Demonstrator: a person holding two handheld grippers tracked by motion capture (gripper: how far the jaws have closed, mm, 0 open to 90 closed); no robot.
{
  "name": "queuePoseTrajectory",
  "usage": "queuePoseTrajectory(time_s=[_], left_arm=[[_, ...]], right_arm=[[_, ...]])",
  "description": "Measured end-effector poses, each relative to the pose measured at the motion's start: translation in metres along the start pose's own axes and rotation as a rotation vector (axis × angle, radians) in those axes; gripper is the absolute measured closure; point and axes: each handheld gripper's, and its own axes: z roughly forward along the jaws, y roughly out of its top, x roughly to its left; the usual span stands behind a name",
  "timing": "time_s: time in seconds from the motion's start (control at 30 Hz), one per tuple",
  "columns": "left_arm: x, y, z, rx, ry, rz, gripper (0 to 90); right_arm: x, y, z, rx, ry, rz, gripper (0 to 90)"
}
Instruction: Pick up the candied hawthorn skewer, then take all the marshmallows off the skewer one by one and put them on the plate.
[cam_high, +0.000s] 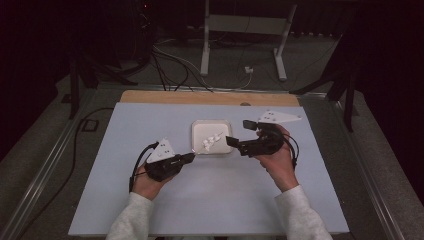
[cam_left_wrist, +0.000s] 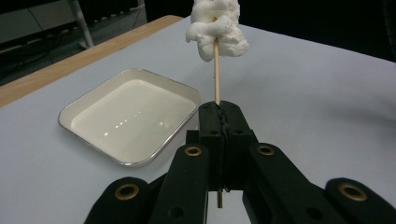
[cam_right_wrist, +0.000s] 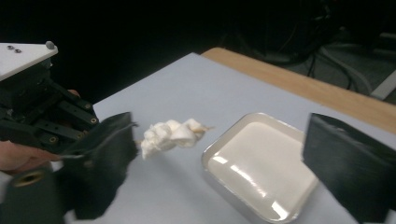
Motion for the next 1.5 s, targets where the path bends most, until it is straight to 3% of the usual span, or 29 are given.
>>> queuePoseTrajectory(time_s=[0.37, 0.47, 0.6, 0.73, 0.97, 1.1, 1.23, 1.33, 1.5], left_arm=[[-0.005, 0.003, -0.001, -0.025, -0.007, 0.018, 90.0], [-0.007, 0.003, -0.002, -0.028, -0.004, 0.026, 90.0], [-0.007, 0.003, -0.001, -0.026, 0.001, 0.03, 90.0], [-0.008, 0.004, 0.0, -0.026, 0.002, 0.033, 90.0], [-0.01, 0.005, 0.0, -0.031, 0.002, 0.047, 90.0], [-0.009, 0.004, -0.001, -0.04, -0.003, 0.05, 90.0], [-0.009, 0.003, -0.001, -0.037, -0.013, 0.059, 90.0], [-0.009, 0.003, -0.001, -0.042, -0.02, 0.058, 90.0], [-0.008, 0.002, 0.0, -0.046, -0.023, 0.068, 90.0]], right_arm=[[0.005, -0.002, 0.024, 0.055, 0.017, 0.019, 18.9], [0.002, -0.003, 0.024, 0.051, 0.02, 0.06, 34.5], [-0.001, -0.005, 0.022, 0.044, 0.033, 0.081, 45.5], [-0.002, -0.006, 0.022, 0.044, 0.074, 0.113, 54.2], [-0.003, -0.01, 0.027, 0.077, 0.13, 0.152, 60.6], [-0.007, -0.012, 0.031, 0.088, 0.202, 0.224, 63.8], [-0.01, -0.013, 0.033, 0.116, 0.241, 0.254, 68.3], [-0.011, -0.014, 0.031, 0.108, 0.255, 0.252, 75.8], [-0.008, -0.013, 0.027, 0.066, 0.252, 0.239, 79.9]])
